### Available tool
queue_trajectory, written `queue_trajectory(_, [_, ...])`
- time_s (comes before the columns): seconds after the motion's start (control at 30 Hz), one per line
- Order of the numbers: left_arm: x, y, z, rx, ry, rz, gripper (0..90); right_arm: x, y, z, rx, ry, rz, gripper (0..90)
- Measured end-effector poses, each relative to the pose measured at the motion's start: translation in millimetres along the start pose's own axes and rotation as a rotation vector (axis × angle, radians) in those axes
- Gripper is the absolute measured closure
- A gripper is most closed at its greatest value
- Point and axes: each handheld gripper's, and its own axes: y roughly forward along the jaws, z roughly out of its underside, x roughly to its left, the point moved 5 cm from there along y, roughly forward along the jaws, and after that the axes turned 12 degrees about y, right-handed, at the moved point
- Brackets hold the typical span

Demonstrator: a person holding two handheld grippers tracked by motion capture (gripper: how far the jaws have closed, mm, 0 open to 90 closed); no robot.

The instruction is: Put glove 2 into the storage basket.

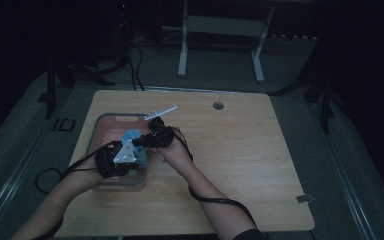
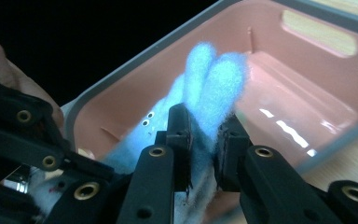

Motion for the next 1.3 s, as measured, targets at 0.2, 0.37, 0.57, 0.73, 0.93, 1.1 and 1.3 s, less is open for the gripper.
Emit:
queue_trajectory(0.2, [0.4,-2.2,16.0,0.024,-0.014,0.001,76.4,6.3,17.2,-2.2,0.010,0.005,-0.018,78.9])
queue_trajectory(0.37, [0.4,6.9,26.2,0.042,-0.029,0.023,76.4,1.7,31.1,0.8,0.023,0.014,-0.009,78.8])
queue_trajectory(0.57, [0.2,18.8,32.2,0.063,-0.036,0.053,76.3,-5.0,41.0,5.3,0.056,0.010,0.027,78.7])
queue_trajectory(0.73, [0.5,28.7,37.0,0.091,-0.041,0.075,76.2,-9.7,49.6,8.4,0.083,-0.006,0.060,78.3])
queue_trajectory(0.93, [3.8,33.9,38.7,0.096,-0.051,0.074,76.0,-10.8,54.0,6.3,0.081,-0.026,0.101,77.3])
queue_trajectory(1.1, [5.7,36.7,39.3,0.093,-0.071,0.096,74.4,-10.1,56.3,5.0,0.086,-0.042,0.119,73.6])
queue_trajectory(1.3, [4.8,38.9,39.2,0.101,-0.085,0.091,61.8,-10.7,56.2,3.1,0.073,-0.057,0.169,55.8])
